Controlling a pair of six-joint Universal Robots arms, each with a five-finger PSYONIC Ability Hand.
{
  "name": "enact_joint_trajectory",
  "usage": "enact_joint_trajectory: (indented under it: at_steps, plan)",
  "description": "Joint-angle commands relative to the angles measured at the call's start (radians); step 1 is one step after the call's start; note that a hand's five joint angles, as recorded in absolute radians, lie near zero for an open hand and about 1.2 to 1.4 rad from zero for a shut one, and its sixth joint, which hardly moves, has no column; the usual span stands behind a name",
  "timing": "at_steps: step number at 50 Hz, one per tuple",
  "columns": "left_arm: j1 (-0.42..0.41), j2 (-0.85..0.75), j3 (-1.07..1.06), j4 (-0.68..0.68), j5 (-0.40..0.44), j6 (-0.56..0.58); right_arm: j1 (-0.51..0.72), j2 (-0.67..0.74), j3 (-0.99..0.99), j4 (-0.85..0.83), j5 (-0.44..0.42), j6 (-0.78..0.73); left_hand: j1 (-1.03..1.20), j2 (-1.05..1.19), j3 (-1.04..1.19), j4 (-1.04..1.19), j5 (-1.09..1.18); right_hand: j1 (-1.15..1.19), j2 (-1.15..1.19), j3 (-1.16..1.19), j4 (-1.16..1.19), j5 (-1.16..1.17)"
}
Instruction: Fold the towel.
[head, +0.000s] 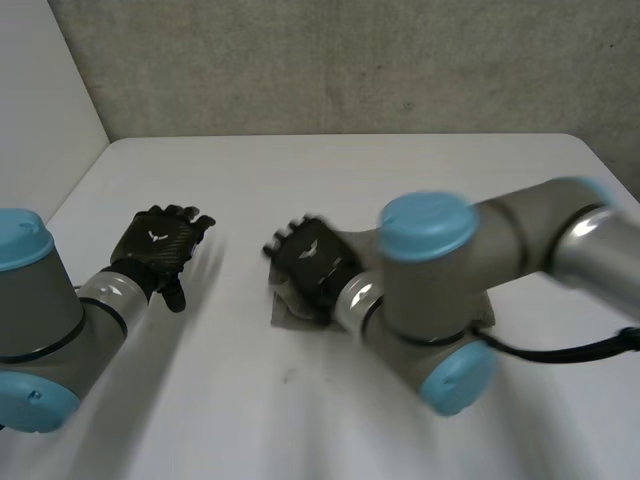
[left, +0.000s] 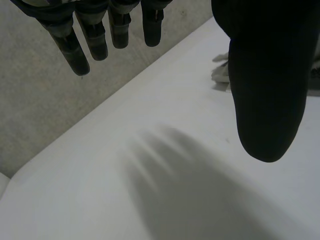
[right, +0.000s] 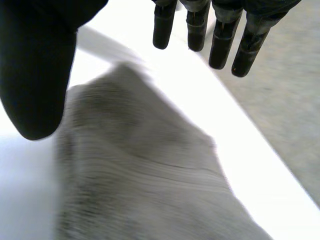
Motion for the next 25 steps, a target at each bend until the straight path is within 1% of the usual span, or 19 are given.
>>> enact_joint_trajectory:
  at_steps: [1, 2, 3, 5, 6, 8, 9, 10, 11, 13, 14, 16, 17, 19, 20, 21, 22, 24, 25]
  plan:
    - [-0.039, 0.009, 0.031, 0.003, -0.001, -0.004, -0.177, -0.215, 0.148, 0.004, -0.013, 0.191, 0.002, 0.010, 0.007, -0.002, -0.029, -0.095, -0.073, -0.072, -0.077, -0.101]
    - [-0.039, 0.009, 0.031, 0.003, -0.001, -0.004, -0.209, -0.244, 0.189, 0.006, -0.016, 0.214, 0.002, 0.010, 0.007, -0.002, -0.029, -0.095, -0.073, -0.072, -0.077, -0.101]
    - [-0.051, 0.009, 0.039, 0.003, -0.003, -0.006, -0.209, -0.244, 0.189, 0.006, -0.016, 0.214, 0.002, 0.010, 0.007, -0.002, -0.029, -0.095, -0.073, -0.072, -0.077, -0.101]
    - [-0.065, 0.009, 0.046, 0.003, -0.003, -0.006, -0.272, -0.280, 0.278, 0.008, -0.016, 0.222, 0.002, 0.010, 0.007, -0.002, -0.029, -0.095, -0.073, -0.072, -0.077, -0.101]
    - [-0.078, 0.009, 0.052, 0.004, -0.004, -0.009, -0.272, -0.280, 0.278, 0.008, -0.016, 0.222, 0.002, 0.010, 0.007, -0.002, -0.029, -0.095, -0.073, -0.072, -0.077, -0.101]
    - [-0.095, 0.009, 0.059, 0.004, -0.004, -0.018, -0.336, -0.298, 0.376, -0.005, -0.019, 0.207, 0.002, 0.010, 0.007, -0.002, -0.029, -0.095, -0.073, -0.072, -0.077, -0.101]
    - [-0.112, 0.009, 0.065, 0.003, -0.004, -0.029, -0.336, -0.298, 0.376, -0.005, -0.019, 0.207, 0.002, 0.010, 0.007, -0.002, -0.029, -0.095, -0.073, -0.072, -0.077, -0.101]
    - [-0.129, 0.009, 0.072, 0.003, -0.004, -0.046, -0.367, -0.307, 0.424, -0.009, -0.027, 0.190, 0.002, 0.010, 0.007, -0.002, -0.029, -0.095, -0.073, -0.072, -0.077, -0.101]
    - [-0.129, 0.009, 0.072, 0.003, -0.004, -0.046, -0.367, -0.307, 0.424, -0.009, -0.027, 0.190, 0.002, 0.010, 0.007, -0.002, -0.029, -0.095, -0.073, -0.072, -0.077, -0.101]
    - [-0.146, 0.009, 0.082, 0.003, -0.006, -0.064, -0.425, -0.321, 0.508, -0.031, -0.056, 0.147, 0.002, 0.010, 0.007, -0.002, -0.029, -0.074, -0.052, -0.051, -0.056, -0.080]
    - [-0.160, 0.006, 0.089, 0.003, -0.007, -0.081, -0.425, -0.321, 0.508, -0.031, -0.056, 0.147, 0.002, 0.010, 0.007, -0.002, -0.029, -0.073, -0.051, -0.050, -0.055, -0.079]
    - [-0.171, 0.005, 0.097, 0.003, -0.009, -0.095, -0.476, -0.326, 0.580, -0.070, -0.076, 0.109, 0.002, 0.010, 0.007, -0.002, -0.029, 0.184, 0.206, 0.207, 0.202, 0.178]
    - [-0.181, 0.005, 0.103, 0.003, -0.009, -0.107, -0.476, -0.326, 0.580, -0.071, -0.076, 0.108, 0.002, 0.010, 0.007, -0.002, -0.029, 0.186, 0.207, 0.208, 0.203, 0.179]
    - [-0.192, 0.005, 0.109, 0.003, -0.011, -0.115, -0.508, -0.326, 0.632, -0.126, -0.076, 0.081, 0.002, 0.010, 0.007, -0.002, -0.029, 0.393, 0.415, 0.416, 0.410, 0.386]
    - [-0.201, 0.005, 0.112, 0.003, -0.011, -0.119, -0.508, -0.326, 0.633, -0.126, -0.076, 0.081, 0.002, 0.010, 0.007, -0.002, -0.029, 0.394, 0.416, 0.417, 0.411, 0.387]
    - [-0.201, 0.005, 0.112, 0.003, -0.011, -0.119, -0.520, -0.326, 0.648, -0.147, -0.076, 0.070, 0.002, 0.010, 0.007, -0.002, -0.029, 0.522, 0.544, 0.545, 0.539, 0.515]
    - [-0.209, 0.005, 0.115, 0.003, -0.012, -0.122, -0.521, -0.326, 0.648, -0.147, -0.076, 0.070, 0.002, 0.010, 0.007, -0.002, -0.029, 0.523, 0.545, 0.546, 0.541, 0.517]
    - [-0.212, 0.005, 0.114, 0.003, -0.012, -0.124, -0.539, -0.307, 0.660, -0.178, -0.073, 0.055, 0.002, 0.010, 0.007, -0.002, -0.029, 0.786, 0.808, 0.809, 0.803, 0.779]
    - [-0.215, 0.006, 0.114, 0.003, -0.012, -0.124, -0.539, -0.307, 0.660, -0.178, -0.073, 0.055, 0.002, 0.010, 0.007, -0.002, -0.029, 0.788, 0.809, 0.810, 0.805, 0.781]
